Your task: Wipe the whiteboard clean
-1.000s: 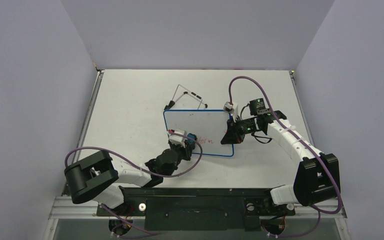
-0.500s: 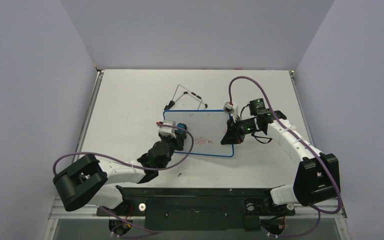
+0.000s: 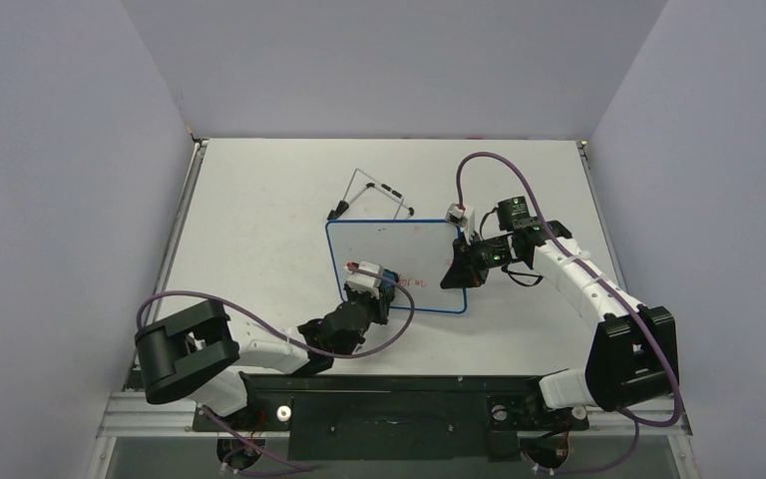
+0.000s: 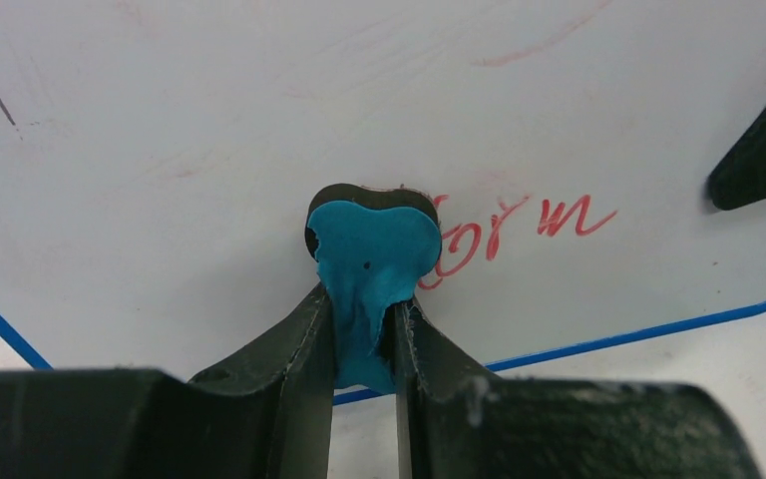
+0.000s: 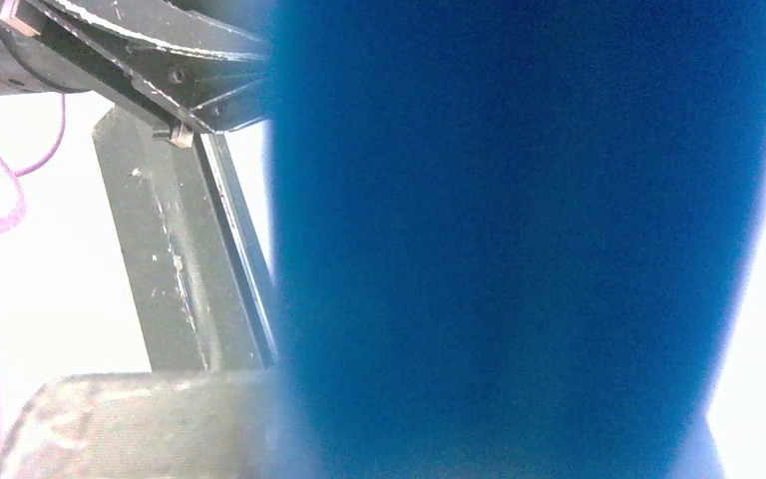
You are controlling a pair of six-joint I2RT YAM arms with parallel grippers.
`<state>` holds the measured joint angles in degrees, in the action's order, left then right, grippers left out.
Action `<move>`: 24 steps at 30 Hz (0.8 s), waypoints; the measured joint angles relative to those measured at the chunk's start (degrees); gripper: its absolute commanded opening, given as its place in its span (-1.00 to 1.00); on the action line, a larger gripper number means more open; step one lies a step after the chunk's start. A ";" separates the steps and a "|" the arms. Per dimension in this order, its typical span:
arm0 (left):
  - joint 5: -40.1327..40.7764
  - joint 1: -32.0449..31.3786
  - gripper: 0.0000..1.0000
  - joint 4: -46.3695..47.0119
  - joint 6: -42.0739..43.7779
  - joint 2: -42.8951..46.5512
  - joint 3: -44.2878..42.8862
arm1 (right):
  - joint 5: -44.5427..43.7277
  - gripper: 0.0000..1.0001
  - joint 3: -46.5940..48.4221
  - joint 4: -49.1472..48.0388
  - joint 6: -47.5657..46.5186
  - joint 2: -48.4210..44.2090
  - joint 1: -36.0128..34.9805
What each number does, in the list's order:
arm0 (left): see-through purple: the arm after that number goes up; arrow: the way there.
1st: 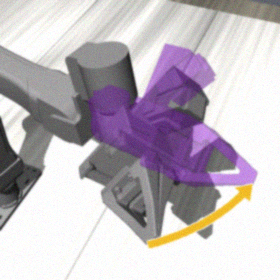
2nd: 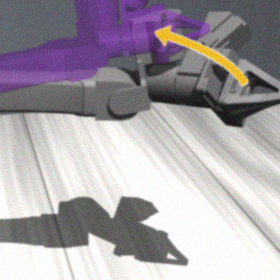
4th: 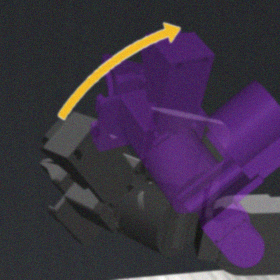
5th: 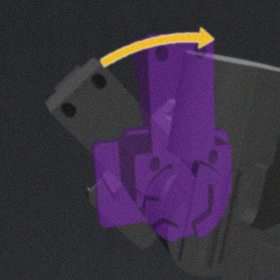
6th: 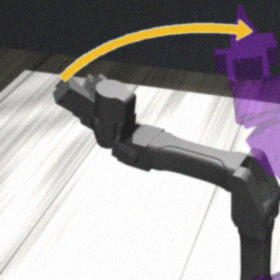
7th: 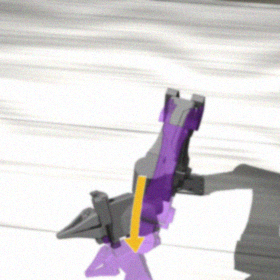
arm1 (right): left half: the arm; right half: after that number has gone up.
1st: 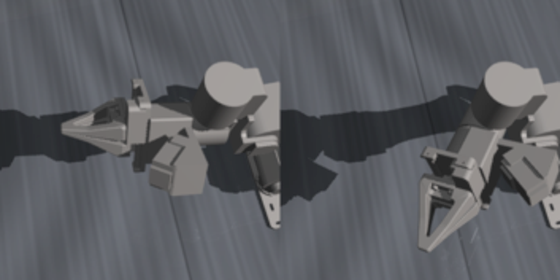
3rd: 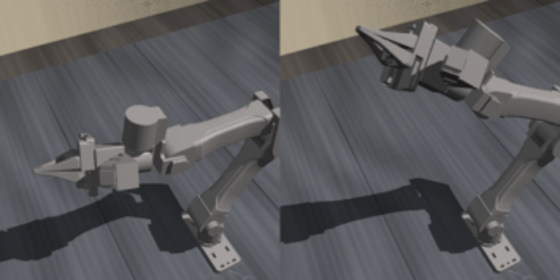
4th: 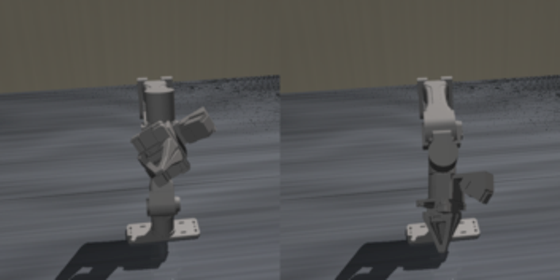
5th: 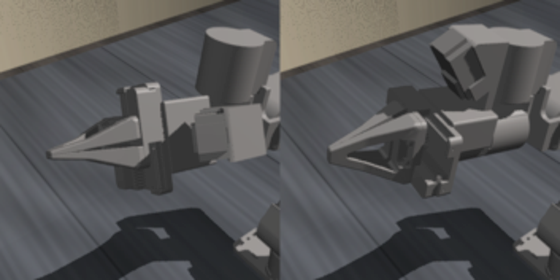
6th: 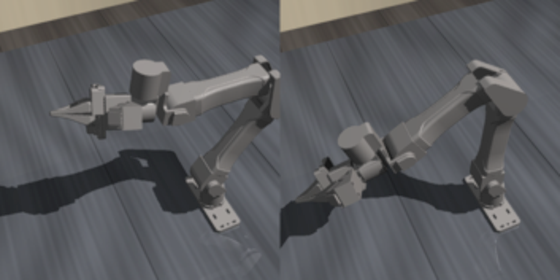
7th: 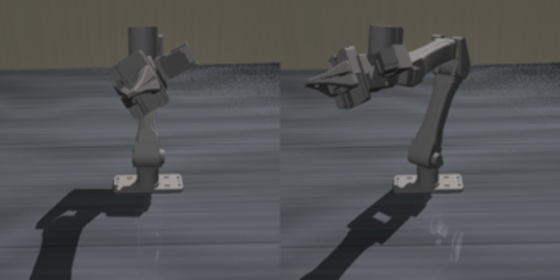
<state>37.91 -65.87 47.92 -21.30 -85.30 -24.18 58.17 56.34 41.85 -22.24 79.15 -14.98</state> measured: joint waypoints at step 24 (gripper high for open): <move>-5.11 5.92 -1.00 2.95 -0.66 4.61 5.64 | 0.26 -1.00 0.00 0.68 -0.13 0.00 -0.09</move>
<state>32.80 -59.94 50.87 -21.96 -80.68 -18.55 58.43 56.34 42.52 -22.37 79.15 -15.07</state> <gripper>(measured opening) 0.187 0.018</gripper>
